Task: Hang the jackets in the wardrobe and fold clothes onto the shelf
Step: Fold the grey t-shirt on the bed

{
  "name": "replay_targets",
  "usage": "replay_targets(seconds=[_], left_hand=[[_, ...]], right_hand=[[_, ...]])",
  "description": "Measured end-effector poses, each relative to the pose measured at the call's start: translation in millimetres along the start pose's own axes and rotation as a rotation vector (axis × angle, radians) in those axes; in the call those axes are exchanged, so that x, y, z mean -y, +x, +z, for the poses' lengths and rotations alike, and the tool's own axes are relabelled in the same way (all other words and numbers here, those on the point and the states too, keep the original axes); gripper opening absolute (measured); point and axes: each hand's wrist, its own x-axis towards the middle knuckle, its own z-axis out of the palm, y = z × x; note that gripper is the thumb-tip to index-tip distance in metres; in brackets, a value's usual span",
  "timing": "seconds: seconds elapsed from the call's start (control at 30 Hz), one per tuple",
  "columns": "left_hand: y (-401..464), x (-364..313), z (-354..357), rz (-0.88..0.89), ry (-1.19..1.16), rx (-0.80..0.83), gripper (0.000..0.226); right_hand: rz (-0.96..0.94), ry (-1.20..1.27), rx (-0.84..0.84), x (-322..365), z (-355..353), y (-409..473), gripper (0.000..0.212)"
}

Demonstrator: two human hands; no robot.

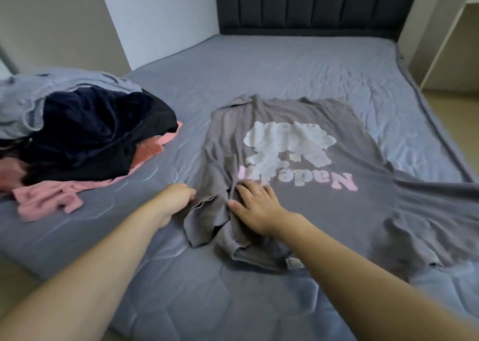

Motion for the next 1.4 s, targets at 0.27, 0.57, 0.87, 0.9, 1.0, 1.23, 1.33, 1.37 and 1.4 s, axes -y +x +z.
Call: replay_targets(seconds=[0.27,0.57,0.87,0.9,1.0,1.23,1.33,1.37,1.4], left_hand=[[11,8,-8,0.190,0.138,0.066,0.020],[49,70,-98,-0.199,0.141,-0.304,0.041],[37,47,-68,0.111,0.857,-0.561,0.028],[29,40,-61,0.262,0.921,-0.622,0.032],[-10,7,-17,0.919,0.688,-0.324,0.059],[-54,7,40,0.784,0.904,0.522,0.102],[-53,16,32,0.861,1.013,0.410,0.099],[-54,19,31,0.903,1.049,0.382,0.096],[-56,21,30,0.979,1.059,0.345,0.093]], right_hand=[[0.140,-0.026,-0.122,-6,-1,33,0.059],[0.152,-0.316,-0.035,-7,22,38,0.074],[0.010,-0.288,0.062,-16,5,14,0.068],[-0.015,-0.295,0.071,-22,1,4,0.067],[-0.073,-0.303,0.129,-46,-14,-29,0.073],[-0.128,-0.371,0.170,-104,-43,-110,0.074],[-0.194,-0.384,0.186,-128,-52,-151,0.080],[-0.218,-0.393,0.181,-134,-55,-162,0.082],[-0.237,-0.399,0.178,-138,-58,-172,0.085]])
